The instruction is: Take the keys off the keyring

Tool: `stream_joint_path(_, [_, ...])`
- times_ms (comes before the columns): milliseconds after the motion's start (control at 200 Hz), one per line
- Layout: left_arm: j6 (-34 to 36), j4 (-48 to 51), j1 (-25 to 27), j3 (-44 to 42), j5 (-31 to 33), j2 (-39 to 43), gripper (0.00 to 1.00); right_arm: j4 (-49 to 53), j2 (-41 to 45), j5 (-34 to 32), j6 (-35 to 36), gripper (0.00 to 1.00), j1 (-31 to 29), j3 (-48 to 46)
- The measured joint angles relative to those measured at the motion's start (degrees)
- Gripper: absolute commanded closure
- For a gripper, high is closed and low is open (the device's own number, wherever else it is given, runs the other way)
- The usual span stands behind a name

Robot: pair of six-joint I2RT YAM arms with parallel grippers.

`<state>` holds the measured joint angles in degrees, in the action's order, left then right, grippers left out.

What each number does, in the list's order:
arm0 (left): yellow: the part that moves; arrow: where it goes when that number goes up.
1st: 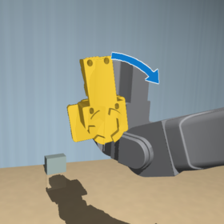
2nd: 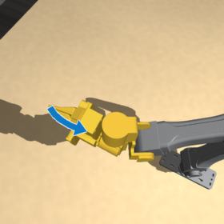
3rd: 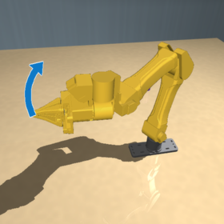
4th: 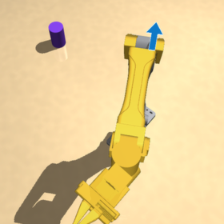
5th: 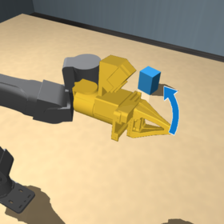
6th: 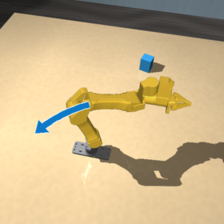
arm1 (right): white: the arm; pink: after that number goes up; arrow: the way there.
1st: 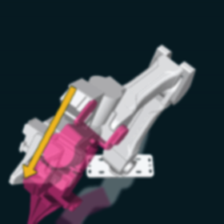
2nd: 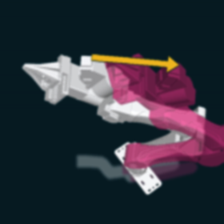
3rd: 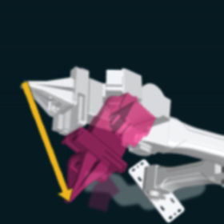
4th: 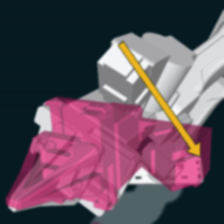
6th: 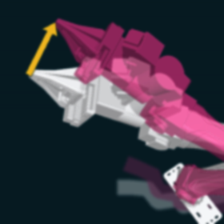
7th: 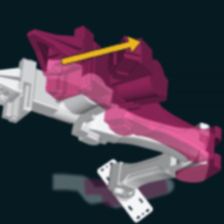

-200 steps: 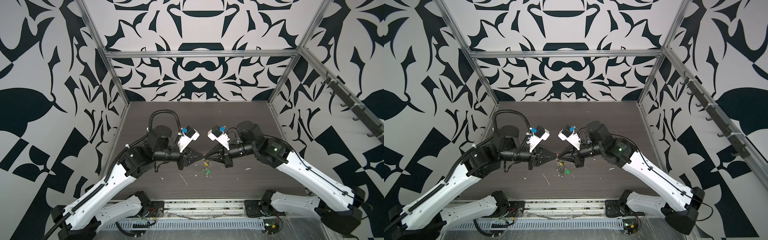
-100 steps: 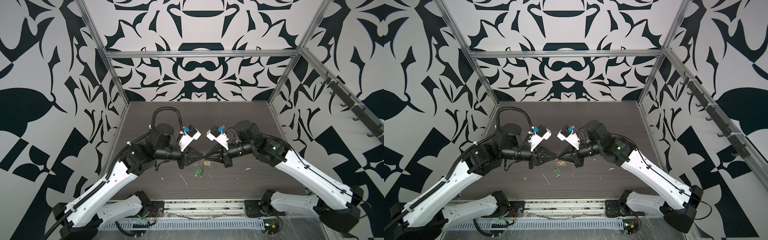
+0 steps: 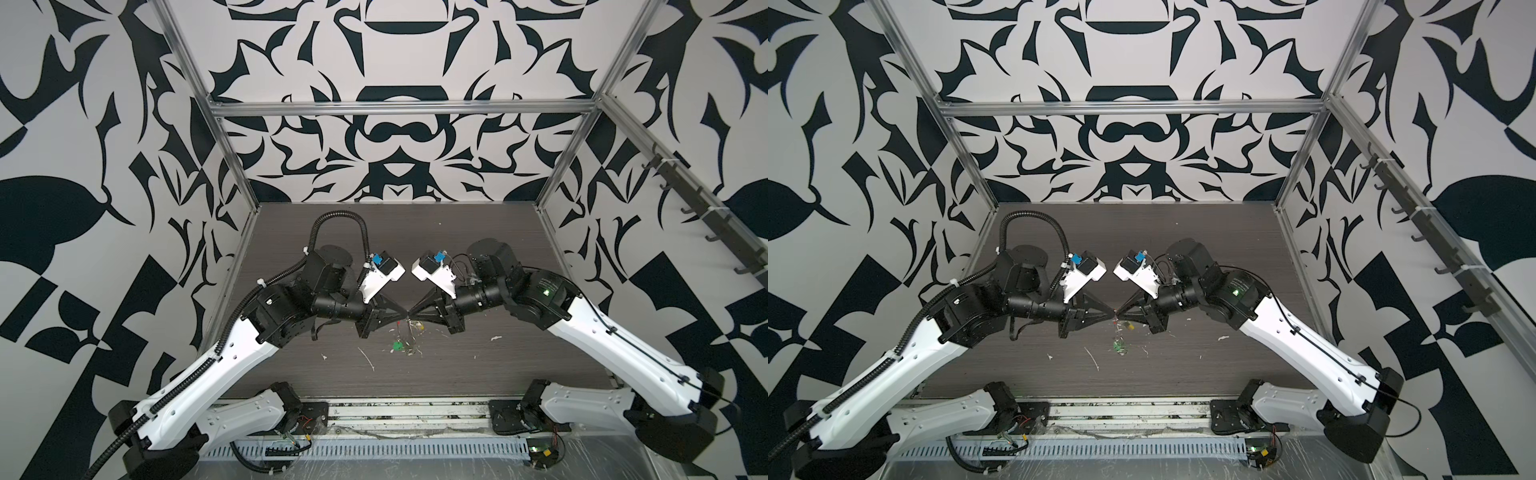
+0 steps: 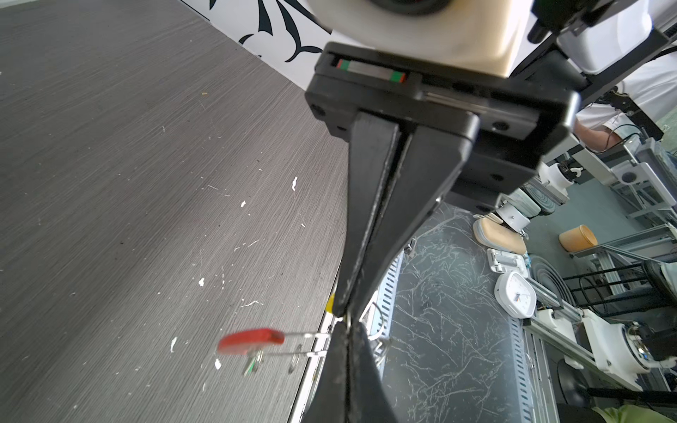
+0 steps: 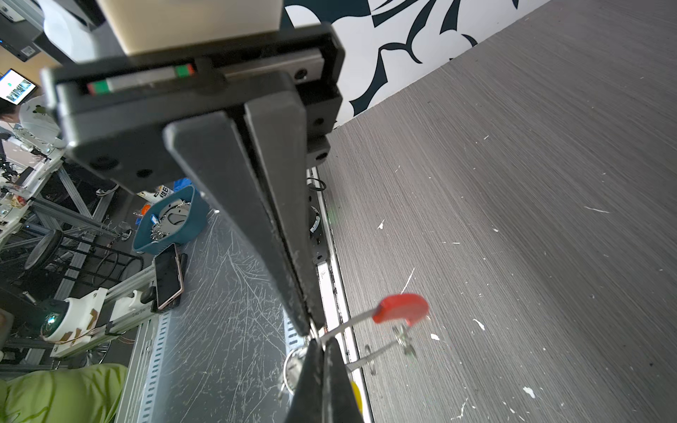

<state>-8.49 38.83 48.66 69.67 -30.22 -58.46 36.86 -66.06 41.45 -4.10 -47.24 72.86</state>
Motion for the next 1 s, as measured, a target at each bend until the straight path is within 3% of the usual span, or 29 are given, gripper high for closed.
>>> stream_joint_path(35, [-0.1, -0.2, 0.0, -0.1, 0.3, 0.2, 1.0, -0.1, 0.0, -0.2, -0.1, 1.0, 0.0, 0.0])
stream_joint_path(200, [-2.0, -5.9, 0.0, -4.4, 2.4, 4.2, 1.0, -3.6, 1.0, -1.9, -1.6, 0.76, 0.0, -0.8])
stream_joint_path(380, [-3.9, -12.7, 0.0, -9.6, 4.8, 9.7, 1.0, -9.9, 4.9, -4.6, -3.5, 0.63, -0.1, -3.6])
stream_joint_path(730, [-6.3, -21.9, 0.0, -14.5, 8.3, 13.1, 1.0, -21.8, 12.5, -9.5, -6.4, 0.56, -0.4, -13.7])
stream_joint_path(1000, [-7.7, -25.3, 0.0, -15.8, 9.6, 14.4, 1.0, -26.1, 13.4, -11.8, -6.3, 0.54, -2.9, -17.8])
